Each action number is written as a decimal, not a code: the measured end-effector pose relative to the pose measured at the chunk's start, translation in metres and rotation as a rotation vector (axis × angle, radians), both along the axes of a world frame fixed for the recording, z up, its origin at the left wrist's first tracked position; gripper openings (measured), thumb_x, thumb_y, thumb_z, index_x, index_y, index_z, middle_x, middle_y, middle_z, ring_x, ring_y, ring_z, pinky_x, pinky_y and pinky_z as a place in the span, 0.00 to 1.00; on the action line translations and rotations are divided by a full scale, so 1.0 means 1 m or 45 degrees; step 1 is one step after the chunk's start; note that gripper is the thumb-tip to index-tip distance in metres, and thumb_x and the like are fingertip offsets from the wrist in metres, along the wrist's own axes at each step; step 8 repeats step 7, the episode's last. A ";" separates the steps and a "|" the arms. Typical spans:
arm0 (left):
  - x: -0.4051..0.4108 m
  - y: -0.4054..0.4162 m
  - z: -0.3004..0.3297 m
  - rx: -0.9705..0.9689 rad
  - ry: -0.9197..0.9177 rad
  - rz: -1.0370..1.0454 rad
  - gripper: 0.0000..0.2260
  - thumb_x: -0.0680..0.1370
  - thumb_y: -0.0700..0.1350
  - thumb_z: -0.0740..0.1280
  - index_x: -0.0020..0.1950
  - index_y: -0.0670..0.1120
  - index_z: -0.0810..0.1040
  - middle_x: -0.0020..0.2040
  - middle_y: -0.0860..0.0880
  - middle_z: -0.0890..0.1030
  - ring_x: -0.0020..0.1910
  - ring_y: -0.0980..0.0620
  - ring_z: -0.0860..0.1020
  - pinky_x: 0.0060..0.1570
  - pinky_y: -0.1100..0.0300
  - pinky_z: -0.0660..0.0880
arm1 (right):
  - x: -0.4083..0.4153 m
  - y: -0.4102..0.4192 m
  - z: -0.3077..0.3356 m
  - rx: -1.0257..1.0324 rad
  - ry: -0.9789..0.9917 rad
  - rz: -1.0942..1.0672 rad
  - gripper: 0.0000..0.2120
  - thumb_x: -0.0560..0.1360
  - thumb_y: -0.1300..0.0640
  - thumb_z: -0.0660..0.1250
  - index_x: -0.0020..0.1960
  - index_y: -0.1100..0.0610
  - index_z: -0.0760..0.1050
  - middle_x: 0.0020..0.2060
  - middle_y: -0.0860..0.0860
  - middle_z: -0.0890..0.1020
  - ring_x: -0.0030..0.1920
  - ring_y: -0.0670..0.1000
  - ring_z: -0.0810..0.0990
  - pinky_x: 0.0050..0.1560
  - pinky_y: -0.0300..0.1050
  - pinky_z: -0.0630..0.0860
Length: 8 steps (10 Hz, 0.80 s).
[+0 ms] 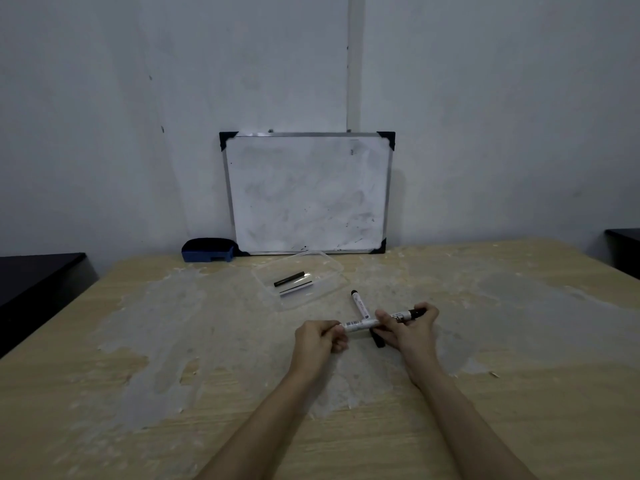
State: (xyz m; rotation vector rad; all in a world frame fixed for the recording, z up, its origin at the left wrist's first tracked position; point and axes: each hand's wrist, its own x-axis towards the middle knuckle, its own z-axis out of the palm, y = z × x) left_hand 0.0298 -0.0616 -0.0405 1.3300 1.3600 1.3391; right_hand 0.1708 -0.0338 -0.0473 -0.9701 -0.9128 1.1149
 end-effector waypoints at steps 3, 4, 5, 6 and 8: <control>-0.011 0.010 -0.007 -0.020 0.097 0.278 0.12 0.79 0.39 0.59 0.61 0.36 0.74 0.55 0.39 0.81 0.51 0.51 0.77 0.44 0.75 0.73 | -0.047 -0.012 -0.009 0.852 -1.136 -0.322 0.15 0.72 0.68 0.67 0.44 0.52 0.64 0.37 0.59 0.82 0.37 0.55 0.82 0.38 0.42 0.79; -0.009 0.012 -0.008 -0.013 0.119 0.301 0.13 0.80 0.38 0.57 0.62 0.36 0.73 0.56 0.38 0.81 0.54 0.48 0.78 0.53 0.65 0.72 | -0.050 -0.006 -0.019 0.753 -1.558 -0.187 0.13 0.68 0.70 0.67 0.49 0.59 0.71 0.45 0.63 0.83 0.48 0.62 0.83 0.40 0.50 0.81; -0.008 0.013 -0.010 -0.030 0.123 0.281 0.12 0.79 0.37 0.57 0.61 0.36 0.74 0.57 0.37 0.81 0.56 0.44 0.79 0.59 0.55 0.73 | -0.053 -0.004 -0.026 0.648 -2.002 -0.141 0.13 0.69 0.63 0.59 0.50 0.64 0.77 0.55 0.64 0.81 0.58 0.60 0.80 0.48 0.55 0.80; -0.008 0.015 -0.009 -0.026 0.130 0.261 0.12 0.79 0.37 0.58 0.61 0.37 0.74 0.57 0.37 0.80 0.56 0.44 0.79 0.58 0.56 0.73 | -0.052 -0.007 -0.020 0.451 -2.030 0.163 0.20 0.77 0.57 0.46 0.62 0.64 0.69 0.71 0.62 0.66 0.73 0.56 0.60 0.71 0.62 0.54; -0.006 0.008 -0.009 0.021 0.200 0.302 0.13 0.80 0.40 0.57 0.64 0.40 0.71 0.61 0.40 0.78 0.59 0.46 0.76 0.60 0.56 0.72 | -0.051 -0.010 -0.019 0.506 -1.944 0.131 0.28 0.75 0.48 0.39 0.67 0.60 0.65 0.74 0.58 0.60 0.76 0.52 0.48 0.74 0.55 0.43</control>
